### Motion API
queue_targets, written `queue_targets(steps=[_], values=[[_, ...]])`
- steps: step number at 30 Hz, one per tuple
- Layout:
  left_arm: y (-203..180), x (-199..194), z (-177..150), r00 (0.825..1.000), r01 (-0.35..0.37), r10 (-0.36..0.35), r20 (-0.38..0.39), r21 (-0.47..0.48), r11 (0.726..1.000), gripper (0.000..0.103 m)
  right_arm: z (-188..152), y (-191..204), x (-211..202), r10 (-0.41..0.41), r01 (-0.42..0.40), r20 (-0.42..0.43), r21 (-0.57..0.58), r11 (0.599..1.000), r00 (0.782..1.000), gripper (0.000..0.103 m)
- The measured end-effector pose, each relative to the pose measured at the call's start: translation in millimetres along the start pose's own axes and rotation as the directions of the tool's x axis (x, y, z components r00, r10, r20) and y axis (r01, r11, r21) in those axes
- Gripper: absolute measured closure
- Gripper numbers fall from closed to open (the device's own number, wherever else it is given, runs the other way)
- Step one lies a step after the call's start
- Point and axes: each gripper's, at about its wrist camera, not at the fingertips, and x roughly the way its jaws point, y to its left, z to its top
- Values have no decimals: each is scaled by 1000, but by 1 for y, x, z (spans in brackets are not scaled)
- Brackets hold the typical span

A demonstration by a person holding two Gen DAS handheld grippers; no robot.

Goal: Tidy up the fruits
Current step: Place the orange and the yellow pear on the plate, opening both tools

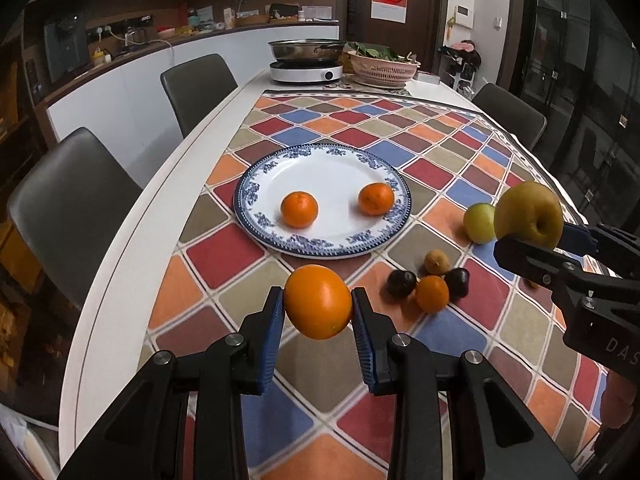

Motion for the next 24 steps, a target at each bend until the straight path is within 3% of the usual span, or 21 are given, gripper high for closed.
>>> queue_targets(steps=[18,24], values=[[24,56,74,1000,9,-12,24,106,994,70,72,-5,74,36,-38,-46,-57,998,998,52],[32,89,99,1000,28,-27,-8,117,993,70,97,-11,118,65,-71,-117,-45,996,991,52]])
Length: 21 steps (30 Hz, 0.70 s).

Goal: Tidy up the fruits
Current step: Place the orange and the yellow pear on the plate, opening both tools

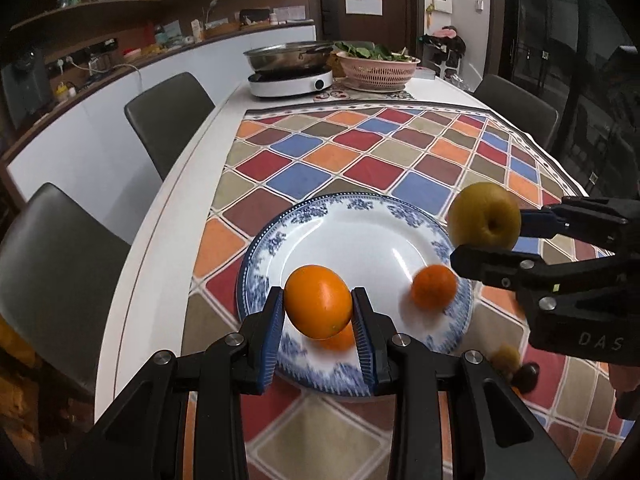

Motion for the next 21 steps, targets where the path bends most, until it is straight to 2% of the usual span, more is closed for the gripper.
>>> queue_targets(steps=[3,10,21], values=[[7,19,9,999,28,-29,-41,-22,999,70,10,-6,19,6,-5,-36,22,1000,999,53],[15,57,19,993,19,-22,-116,-32,999,69,18,-15,55,12,-7,-118,44,999,993,52],[21,78,21,987,27,-34,-155,-47,999,69,20,-20,79,29,-18,-160,68,998,987,52]])
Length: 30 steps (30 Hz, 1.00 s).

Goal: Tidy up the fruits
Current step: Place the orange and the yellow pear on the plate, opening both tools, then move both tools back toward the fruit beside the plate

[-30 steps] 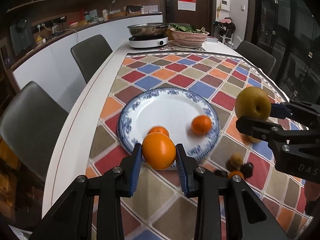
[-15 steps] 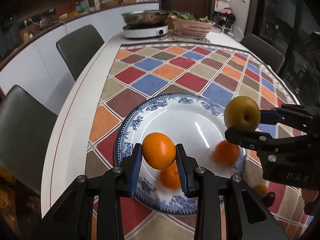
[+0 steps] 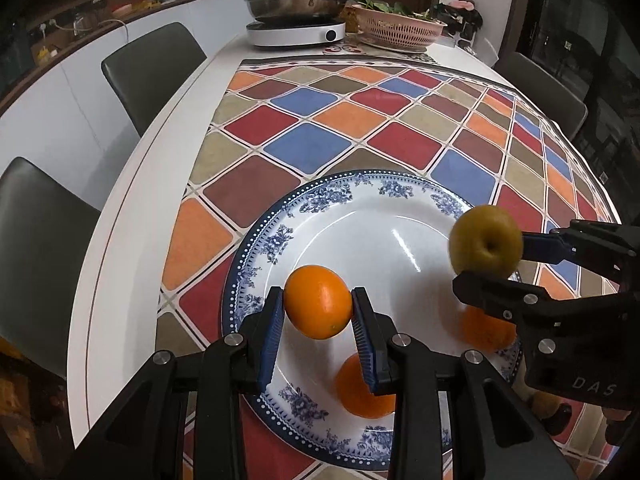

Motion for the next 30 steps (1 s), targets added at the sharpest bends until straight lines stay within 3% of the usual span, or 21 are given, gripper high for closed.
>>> queue_targets(steps=[4,16,20,23,30], values=[[0,-2,0,1000,-5,5,5,-3,1000,57,1,-2,-1,-2,2,14,9,1000,1000,52],[-19,-63,-13,995,-51,50,91,7,999,56,-11,-1,-58,-42,38,139,31,999,989,51],[-27,-96,-22,987,-55,54,150,-3,999,48,-22,3,-84,-47,41,182,34,999,982,51],[-33,-119,-31,980,-61,62,191,-14,998,45,-32,6,-105,-63,56,221,38,998,973,40],[-56,-160,-59,965,-66,66,254,-10,998,35,-65,11,-146,-111,105,285,36,994,952,37]])
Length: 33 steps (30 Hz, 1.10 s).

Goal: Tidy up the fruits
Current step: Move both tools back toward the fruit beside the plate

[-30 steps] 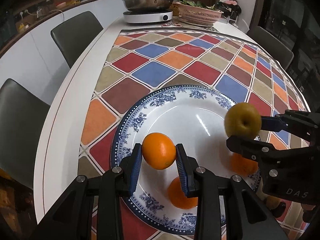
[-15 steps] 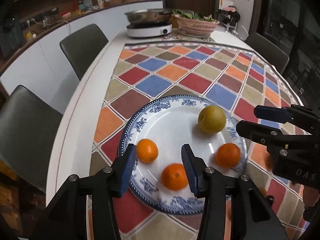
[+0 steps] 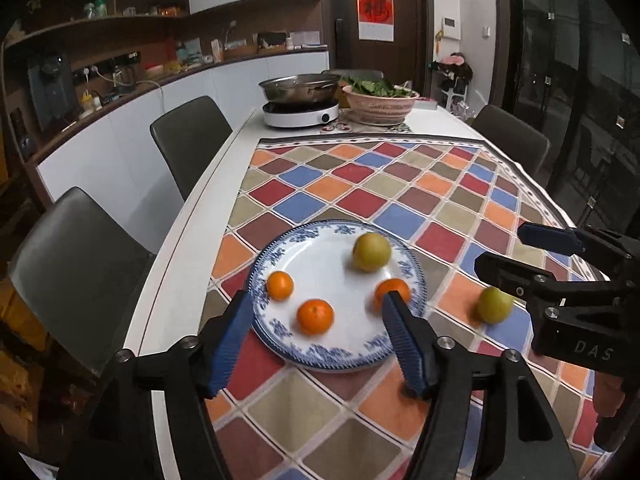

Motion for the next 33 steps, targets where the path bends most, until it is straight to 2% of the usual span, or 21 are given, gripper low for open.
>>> queue_targets(steps=[2,7,10,15,23,28,33], values=[[-6,-11,-7,1000,1,-1,16,4,1000,34,-8,-2,-15,-16,16,18,3,1000,1000,32],[-20,-36,-26,999,-3,3,52,-7,1000,28,-29,-6,-45,-62,62,57,-1,998,996,31],[-27,-47,-38,998,9,-7,64,-32,999,26,-45,-9,-61,-111,111,84,-3,994,990,23],[-45,-59,-56,997,12,-11,79,-23,1000,21,-70,-16,-78,-137,136,84,9,991,987,23],[-64,-53,-71,996,61,-59,60,-28,998,19,-101,-41,-93,-205,197,61,121,973,977,23],[-80,-45,-81,998,47,-46,53,-2,999,19,-118,-58,-96,-257,248,38,163,955,966,23],[-89,-34,-95,998,62,-62,23,-6,998,19,-135,-73,-89,-284,279,-5,197,940,959,23]])
